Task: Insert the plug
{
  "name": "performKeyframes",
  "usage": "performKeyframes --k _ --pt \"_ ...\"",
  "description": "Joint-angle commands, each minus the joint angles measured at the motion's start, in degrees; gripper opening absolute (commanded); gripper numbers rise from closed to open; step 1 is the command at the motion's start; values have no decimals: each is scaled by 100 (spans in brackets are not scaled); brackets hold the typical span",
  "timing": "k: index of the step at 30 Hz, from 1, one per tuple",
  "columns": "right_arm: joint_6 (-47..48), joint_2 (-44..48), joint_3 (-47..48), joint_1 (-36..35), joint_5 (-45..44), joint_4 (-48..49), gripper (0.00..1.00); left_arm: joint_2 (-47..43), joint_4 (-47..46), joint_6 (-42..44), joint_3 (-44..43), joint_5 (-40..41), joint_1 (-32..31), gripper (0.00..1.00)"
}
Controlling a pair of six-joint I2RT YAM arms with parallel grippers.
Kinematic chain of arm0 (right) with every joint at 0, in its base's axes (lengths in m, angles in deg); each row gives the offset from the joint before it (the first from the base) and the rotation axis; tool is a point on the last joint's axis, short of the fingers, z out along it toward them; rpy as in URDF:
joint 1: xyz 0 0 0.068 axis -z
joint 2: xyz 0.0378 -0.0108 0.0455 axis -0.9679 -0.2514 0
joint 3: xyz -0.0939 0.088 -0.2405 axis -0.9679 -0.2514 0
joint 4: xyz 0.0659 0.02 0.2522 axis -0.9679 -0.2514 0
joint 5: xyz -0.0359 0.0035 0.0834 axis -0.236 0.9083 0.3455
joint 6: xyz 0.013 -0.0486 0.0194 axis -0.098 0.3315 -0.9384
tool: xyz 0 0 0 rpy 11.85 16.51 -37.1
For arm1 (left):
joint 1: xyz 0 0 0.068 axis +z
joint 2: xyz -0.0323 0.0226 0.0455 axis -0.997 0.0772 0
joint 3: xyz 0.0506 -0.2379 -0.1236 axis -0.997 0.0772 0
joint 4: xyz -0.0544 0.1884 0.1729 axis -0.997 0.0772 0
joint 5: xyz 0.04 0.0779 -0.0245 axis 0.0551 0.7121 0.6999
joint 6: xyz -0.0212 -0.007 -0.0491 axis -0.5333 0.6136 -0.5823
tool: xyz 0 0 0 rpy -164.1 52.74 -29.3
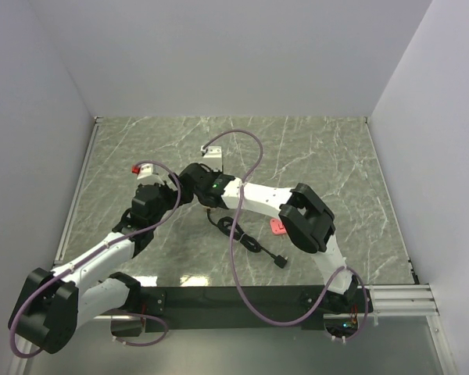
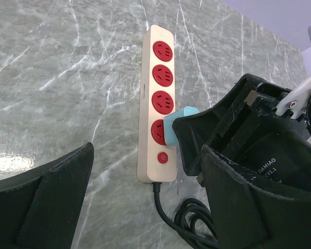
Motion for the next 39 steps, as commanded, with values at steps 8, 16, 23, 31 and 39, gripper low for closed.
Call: performKeyframes --k 8,16,23,31,39 --pt "20 -380 49 -22 432 94 0 6 -209 -45 -14 -39 21 90" --pt "-15 -327 -197 -22 775 270 0 68 -235 -36 -22 -84 21 90" --pt "-77 -231 -486 -31 995 322 0 -20 -191 -28 -5 -31 21 90" --pt "-279 -230 -918 -110 1382 481 0 59 -183 -19 -31 -13 21 90" --pt "-349 -529 -690 -163 1452 341 0 85 -156 -10 -40 -22 21 90"
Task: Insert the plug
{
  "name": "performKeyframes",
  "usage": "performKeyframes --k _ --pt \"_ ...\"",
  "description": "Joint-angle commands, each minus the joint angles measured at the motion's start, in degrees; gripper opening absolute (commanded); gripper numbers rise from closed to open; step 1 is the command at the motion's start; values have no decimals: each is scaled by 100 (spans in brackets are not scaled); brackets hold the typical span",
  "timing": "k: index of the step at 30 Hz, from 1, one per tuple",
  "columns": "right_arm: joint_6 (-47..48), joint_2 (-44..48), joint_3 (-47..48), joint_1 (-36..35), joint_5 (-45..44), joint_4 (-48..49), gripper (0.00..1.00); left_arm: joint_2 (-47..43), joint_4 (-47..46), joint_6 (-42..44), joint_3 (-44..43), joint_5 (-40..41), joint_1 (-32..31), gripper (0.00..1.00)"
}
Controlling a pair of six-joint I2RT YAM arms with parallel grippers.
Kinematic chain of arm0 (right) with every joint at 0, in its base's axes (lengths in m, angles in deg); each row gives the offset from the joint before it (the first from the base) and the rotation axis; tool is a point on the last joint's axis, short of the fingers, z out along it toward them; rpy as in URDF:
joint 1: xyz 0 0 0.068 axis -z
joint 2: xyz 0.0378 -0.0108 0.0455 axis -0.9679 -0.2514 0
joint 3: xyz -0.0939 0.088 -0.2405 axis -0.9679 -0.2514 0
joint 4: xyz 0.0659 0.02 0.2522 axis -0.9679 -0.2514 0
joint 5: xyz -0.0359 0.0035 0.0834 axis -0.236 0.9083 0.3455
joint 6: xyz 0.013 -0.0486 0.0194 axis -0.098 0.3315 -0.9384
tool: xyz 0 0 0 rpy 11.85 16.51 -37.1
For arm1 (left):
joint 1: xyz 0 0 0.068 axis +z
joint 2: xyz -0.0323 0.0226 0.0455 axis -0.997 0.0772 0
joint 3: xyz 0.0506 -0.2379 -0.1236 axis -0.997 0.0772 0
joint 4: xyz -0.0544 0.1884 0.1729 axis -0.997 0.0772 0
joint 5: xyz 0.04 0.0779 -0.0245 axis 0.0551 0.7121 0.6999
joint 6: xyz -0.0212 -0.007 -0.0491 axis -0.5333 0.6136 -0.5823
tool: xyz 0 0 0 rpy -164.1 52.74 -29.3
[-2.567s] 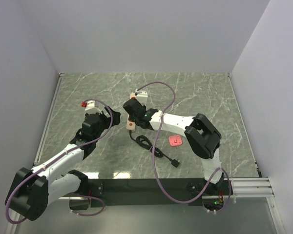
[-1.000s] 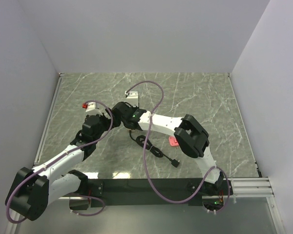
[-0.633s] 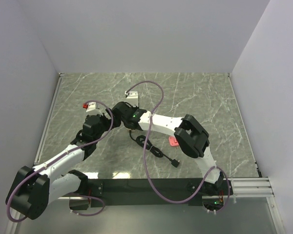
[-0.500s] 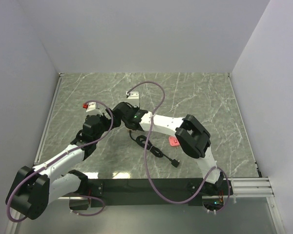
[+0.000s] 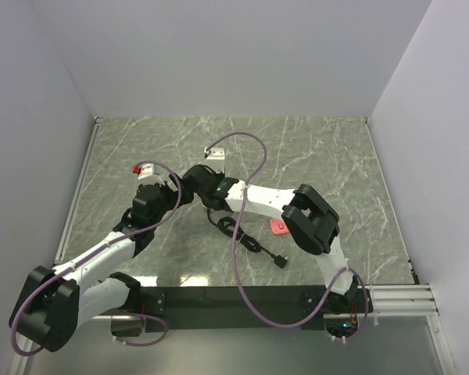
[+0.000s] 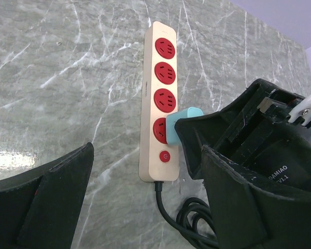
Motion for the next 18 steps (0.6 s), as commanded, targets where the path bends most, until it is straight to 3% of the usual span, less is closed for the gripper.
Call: performKeyframes --k 1,18 --pt "-389 -776 -132 -156 1211 -265 0 11 -147 -4 -40 -5 21 90" --pt "-916 -1093 -703 -314 1572 -177 0 37 -156 -3 -31 4 21 90"
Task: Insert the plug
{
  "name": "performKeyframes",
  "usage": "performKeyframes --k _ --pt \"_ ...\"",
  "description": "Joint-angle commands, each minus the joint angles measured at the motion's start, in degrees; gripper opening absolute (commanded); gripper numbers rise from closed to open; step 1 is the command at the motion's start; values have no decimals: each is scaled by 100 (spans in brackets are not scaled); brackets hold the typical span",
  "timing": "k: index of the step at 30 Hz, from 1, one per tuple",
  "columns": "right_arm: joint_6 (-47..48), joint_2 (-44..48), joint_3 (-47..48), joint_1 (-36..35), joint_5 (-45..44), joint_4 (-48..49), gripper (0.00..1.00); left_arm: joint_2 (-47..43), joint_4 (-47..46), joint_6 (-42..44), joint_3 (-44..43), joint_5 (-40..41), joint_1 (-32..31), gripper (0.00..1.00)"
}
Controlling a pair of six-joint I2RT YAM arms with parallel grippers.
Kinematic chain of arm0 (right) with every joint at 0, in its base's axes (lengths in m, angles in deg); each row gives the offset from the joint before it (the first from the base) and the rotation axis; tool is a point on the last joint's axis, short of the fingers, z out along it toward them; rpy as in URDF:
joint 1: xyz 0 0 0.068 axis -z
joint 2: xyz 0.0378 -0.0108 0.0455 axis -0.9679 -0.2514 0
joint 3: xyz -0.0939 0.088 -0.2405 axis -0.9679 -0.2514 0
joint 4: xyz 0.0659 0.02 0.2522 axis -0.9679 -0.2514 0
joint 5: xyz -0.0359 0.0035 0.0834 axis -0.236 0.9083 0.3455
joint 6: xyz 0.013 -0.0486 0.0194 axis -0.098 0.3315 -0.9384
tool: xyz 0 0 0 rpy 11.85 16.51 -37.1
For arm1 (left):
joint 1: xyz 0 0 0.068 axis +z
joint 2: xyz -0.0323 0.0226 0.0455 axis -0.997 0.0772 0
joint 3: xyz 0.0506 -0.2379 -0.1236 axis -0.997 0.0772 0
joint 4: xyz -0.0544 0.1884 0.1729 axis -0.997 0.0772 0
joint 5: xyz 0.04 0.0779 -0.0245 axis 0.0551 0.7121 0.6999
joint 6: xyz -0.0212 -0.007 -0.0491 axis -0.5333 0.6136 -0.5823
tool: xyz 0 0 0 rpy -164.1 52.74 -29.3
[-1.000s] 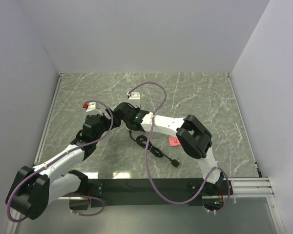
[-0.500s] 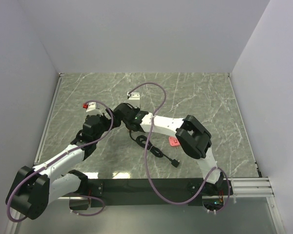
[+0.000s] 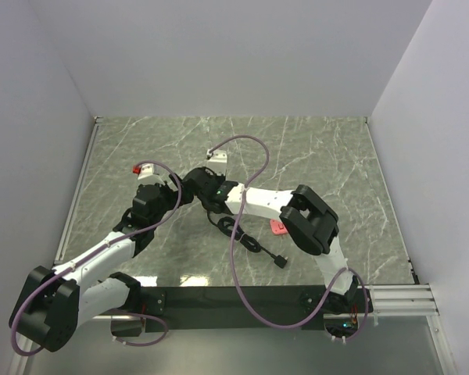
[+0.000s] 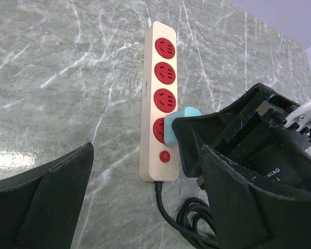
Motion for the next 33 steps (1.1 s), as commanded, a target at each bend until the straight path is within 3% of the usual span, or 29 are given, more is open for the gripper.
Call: performKeyframes --k 1,21,33 --pt "-582 -947 -517 -286 1749 -529 0 52 -167 -3 -40 2 21 90" --pt "-1074 -1254 -1176 -699 2030 -380 0 61 -123 5 -49 29 21 91" --pt "-504 -921 -913 -480 2118 -345 0 184 -62 84 -136 125 21 92"
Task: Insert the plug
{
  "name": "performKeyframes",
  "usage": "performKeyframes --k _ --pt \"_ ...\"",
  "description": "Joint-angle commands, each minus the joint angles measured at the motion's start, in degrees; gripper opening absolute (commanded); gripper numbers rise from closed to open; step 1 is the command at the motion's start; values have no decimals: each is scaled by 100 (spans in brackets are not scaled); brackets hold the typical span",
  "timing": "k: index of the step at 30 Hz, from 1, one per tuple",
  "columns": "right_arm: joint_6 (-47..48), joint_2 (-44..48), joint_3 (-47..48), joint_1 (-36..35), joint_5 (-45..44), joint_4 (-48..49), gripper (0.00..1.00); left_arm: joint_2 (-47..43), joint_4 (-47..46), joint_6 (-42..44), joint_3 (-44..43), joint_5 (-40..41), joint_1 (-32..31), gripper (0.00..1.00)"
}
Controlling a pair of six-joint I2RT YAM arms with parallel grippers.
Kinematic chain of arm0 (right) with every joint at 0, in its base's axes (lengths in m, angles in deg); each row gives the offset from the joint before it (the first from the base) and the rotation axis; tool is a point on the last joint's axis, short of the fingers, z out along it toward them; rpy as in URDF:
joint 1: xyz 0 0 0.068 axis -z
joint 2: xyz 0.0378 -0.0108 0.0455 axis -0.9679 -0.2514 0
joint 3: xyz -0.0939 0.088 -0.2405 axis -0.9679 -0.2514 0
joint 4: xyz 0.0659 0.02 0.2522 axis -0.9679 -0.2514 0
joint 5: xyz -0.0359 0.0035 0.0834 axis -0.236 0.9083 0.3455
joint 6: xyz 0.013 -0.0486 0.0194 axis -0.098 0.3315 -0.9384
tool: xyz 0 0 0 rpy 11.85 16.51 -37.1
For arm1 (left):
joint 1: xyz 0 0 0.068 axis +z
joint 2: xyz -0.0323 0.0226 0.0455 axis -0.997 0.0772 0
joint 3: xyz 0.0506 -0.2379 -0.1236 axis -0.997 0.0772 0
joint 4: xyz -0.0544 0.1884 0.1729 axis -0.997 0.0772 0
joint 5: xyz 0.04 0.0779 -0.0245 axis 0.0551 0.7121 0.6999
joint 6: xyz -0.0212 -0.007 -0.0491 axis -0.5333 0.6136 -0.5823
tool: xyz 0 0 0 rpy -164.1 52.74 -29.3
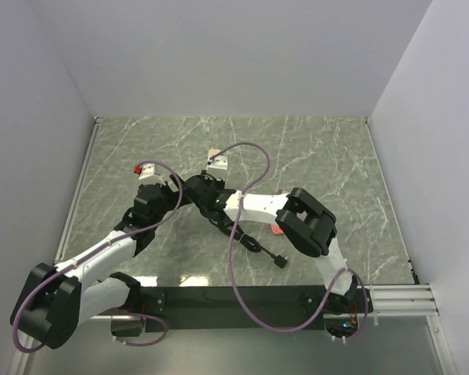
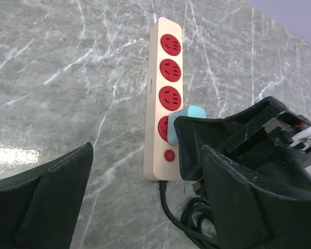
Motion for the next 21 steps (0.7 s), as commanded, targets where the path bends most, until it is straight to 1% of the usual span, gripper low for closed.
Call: performKeyframes --k 1,2,5,6,7,8,9,11,12,14,16,20,21 --pt "-243 -768 -498 -241 2708 -1049 0 97 -64 65 -143 101 21 92" --pt "-199 -593 -515 -232 2664 -1014 1 106 -55 65 -152 110 21 92" --pt "47 -259 -612 -153 2602 -846 14 115 -38 65 -152 110 21 92" --pt "187 -187 -612 -136 2585 -811 21 106 -20 65 -152 110 21 93" --pt "258 -108 -603 -109 2515 -785 25 80 -11 65 -152 110 21 93" --pt "398 14 -586 -109 2462 -785 30 53 -11 65 -152 119 21 93" --pt "469 76 -542 -100 2401 -767 40 36 15 74 -143 128 21 93" --pt "653 278 -515 -83 2242 -706 48 -35 33 74 -135 180 21 93" --pt "724 357 -524 -91 2207 -610 59 -78 42 74 -126 198 21 94" --pt "943 568 -542 -92 2128 -504 70 -114 77 74 -126 233 21 94" --pt "1093 700 -577 -83 2110 -338 75 -131 112 91 -134 259 21 94" --pt "1348 1112 -690 -48 2101 -161 89 -149 156 100 -143 286 21 94" --pt "1401 1210 -761 -39 2119 -4 90 -158 147 109 -143 303 21 94"
